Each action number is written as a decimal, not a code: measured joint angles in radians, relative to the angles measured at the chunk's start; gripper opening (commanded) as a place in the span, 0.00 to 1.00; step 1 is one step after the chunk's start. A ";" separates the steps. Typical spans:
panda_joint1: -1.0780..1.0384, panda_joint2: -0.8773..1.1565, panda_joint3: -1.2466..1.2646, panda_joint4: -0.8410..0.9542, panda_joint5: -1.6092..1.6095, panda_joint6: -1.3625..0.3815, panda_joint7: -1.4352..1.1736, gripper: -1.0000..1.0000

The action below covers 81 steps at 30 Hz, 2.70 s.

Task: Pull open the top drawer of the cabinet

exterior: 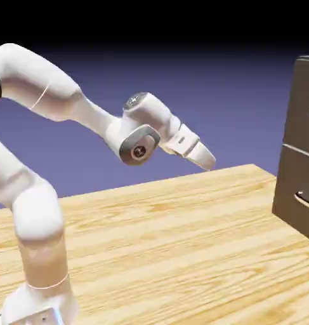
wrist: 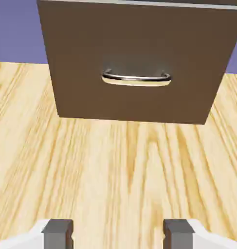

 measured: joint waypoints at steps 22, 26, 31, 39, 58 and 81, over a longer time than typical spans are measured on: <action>-0.163 0.444 0.221 0.595 -0.957 -0.005 -0.746 0.50; -0.193 0.525 0.262 0.703 -1.131 -0.006 -0.881 0.50; -0.231 0.626 0.312 0.838 -1.348 -0.007 -1.051 0.50; -0.290 0.788 0.393 1.054 -1.696 -0.009 -1.322 0.50; -0.432 1.171 0.584 1.568 -2.522 -0.013 -1.966 0.50; -0.468 1.562 0.902 1.972 -2.482 -0.003 -2.848 0.50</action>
